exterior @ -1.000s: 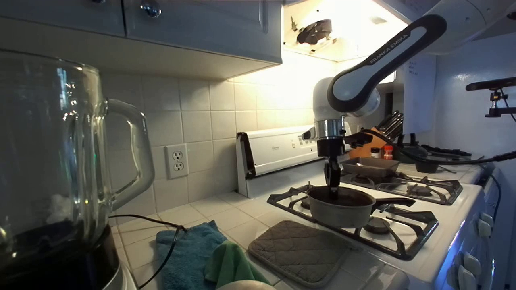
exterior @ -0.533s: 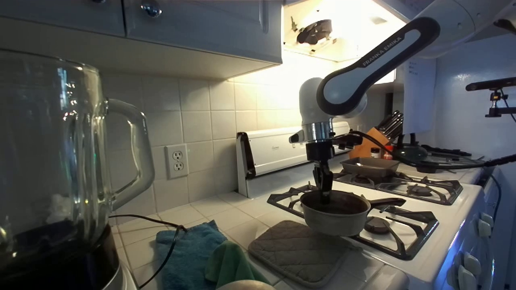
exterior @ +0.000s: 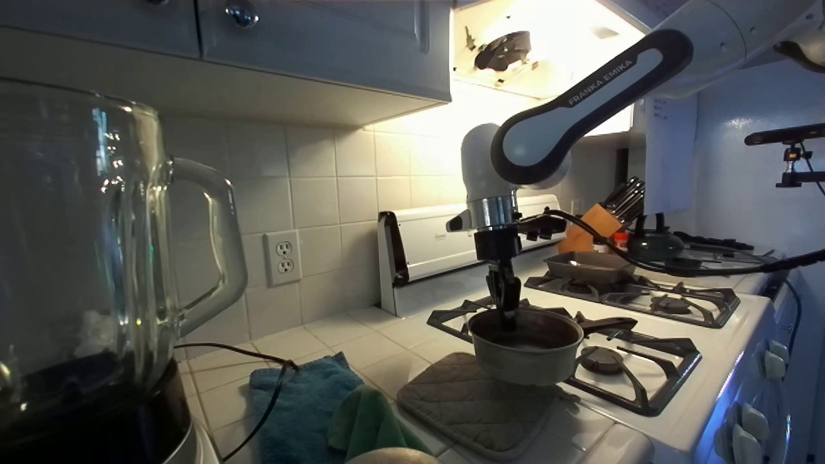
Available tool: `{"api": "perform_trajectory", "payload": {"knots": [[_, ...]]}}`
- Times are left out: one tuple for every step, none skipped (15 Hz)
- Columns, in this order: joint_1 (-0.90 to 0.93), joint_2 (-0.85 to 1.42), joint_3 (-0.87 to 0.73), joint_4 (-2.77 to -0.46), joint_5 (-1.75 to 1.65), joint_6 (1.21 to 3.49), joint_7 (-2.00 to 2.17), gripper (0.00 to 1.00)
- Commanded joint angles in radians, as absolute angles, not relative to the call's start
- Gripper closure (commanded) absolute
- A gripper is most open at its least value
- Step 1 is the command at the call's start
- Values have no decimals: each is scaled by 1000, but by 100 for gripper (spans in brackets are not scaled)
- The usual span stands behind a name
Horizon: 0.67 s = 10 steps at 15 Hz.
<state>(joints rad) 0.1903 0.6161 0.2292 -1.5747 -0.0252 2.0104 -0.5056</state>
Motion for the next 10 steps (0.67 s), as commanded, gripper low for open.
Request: {"api": "perform_trajectory", "payload": {"knots": [[209, 663, 244, -1491, -48, 1956, -512, 98], [215, 670, 245, -1481, -52, 1955, -511, 98], [221, 679, 247, -1469, -55, 1954, -512, 98], [230, 689, 244, -1458, -64, 1956, -508, 98], [236, 696, 244, -1448, -70, 1958, -506, 98], [243, 704, 244, -1437, -77, 1958, -506, 98], [251, 712, 243, -1427, -86, 1959, -504, 98], [258, 719, 242, -1417, -94, 1959, -504, 98], [263, 727, 244, -1406, -98, 1955, -506, 98], [269, 733, 245, -1397, -105, 1954, -508, 98]]}}
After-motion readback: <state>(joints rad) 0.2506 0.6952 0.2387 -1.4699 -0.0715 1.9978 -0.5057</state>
